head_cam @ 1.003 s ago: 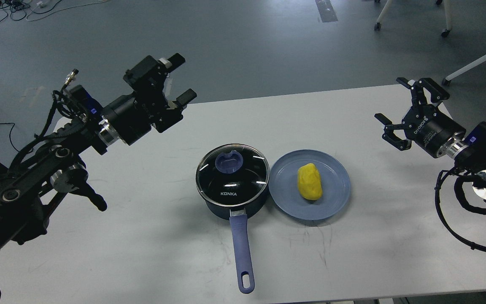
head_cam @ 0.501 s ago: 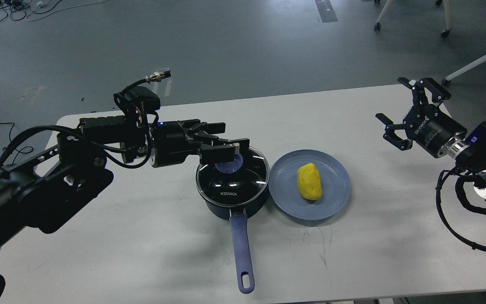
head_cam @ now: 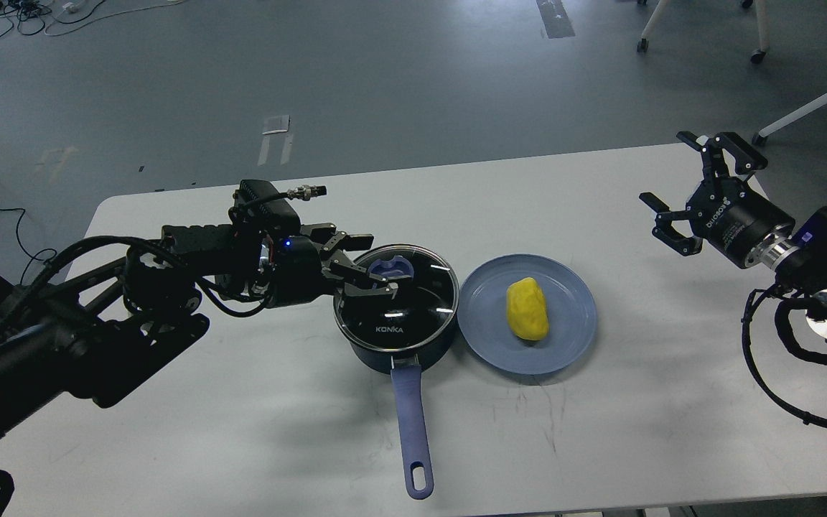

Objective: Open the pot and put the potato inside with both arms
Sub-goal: 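Lower the left gripper onto the lid knob and grasp it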

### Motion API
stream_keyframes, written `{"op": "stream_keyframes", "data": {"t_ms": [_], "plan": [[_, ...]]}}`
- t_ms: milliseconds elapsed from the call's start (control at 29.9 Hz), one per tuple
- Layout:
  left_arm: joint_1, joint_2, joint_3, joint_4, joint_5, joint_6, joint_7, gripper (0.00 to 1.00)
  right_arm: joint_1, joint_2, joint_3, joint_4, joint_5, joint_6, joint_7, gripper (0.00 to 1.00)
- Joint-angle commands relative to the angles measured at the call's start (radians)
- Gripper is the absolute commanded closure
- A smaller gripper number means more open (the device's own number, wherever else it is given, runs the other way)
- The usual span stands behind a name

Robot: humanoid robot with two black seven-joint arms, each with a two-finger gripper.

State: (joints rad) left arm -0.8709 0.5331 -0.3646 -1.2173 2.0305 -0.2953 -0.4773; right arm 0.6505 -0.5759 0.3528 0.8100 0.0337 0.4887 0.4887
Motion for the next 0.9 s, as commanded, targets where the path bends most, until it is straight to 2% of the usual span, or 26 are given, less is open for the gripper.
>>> {"op": "stream_keyframes", "data": {"t_ms": [0, 334, 669, 735, 802, 869], "plan": [[0.003, -0.009, 0.01, 0.007, 0.004, 0.001, 0.0, 0.01, 0.0, 0.001, 0.0, 0.0, 0.0, 0.0, 0.0, 0.0], [0.006, -0.01, 0.016, 0.021, 0.008, 0.002, 0.0, 0.07, 0.0, 0.001, 0.003, -0.002, 0.0, 0.0, 0.0, 0.0], [0.023, -0.01, 0.015, 0.021, 0.031, 0.022, 0.0, 0.08, -0.002, 0.001, 0.003, -0.002, 0.0, 0.0, 0.0, 0.0], [0.023, -0.012, 0.013, 0.022, 0.03, 0.024, -0.001, 0.13, -0.003, 0.001, 0.003, -0.002, 0.0, 0.0, 0.0, 0.0], [0.021, -0.012, 0.013, 0.021, 0.03, 0.024, -0.001, 0.24, -0.005, -0.001, 0.003, -0.002, 0.0, 0.0, 0.0, 0.0], [0.021, -0.012, 0.013, 0.021, 0.03, 0.025, 0.0, 0.3, -0.005, -0.001, 0.003, -0.002, 0.0, 0.0, 0.0, 0.0]]}}
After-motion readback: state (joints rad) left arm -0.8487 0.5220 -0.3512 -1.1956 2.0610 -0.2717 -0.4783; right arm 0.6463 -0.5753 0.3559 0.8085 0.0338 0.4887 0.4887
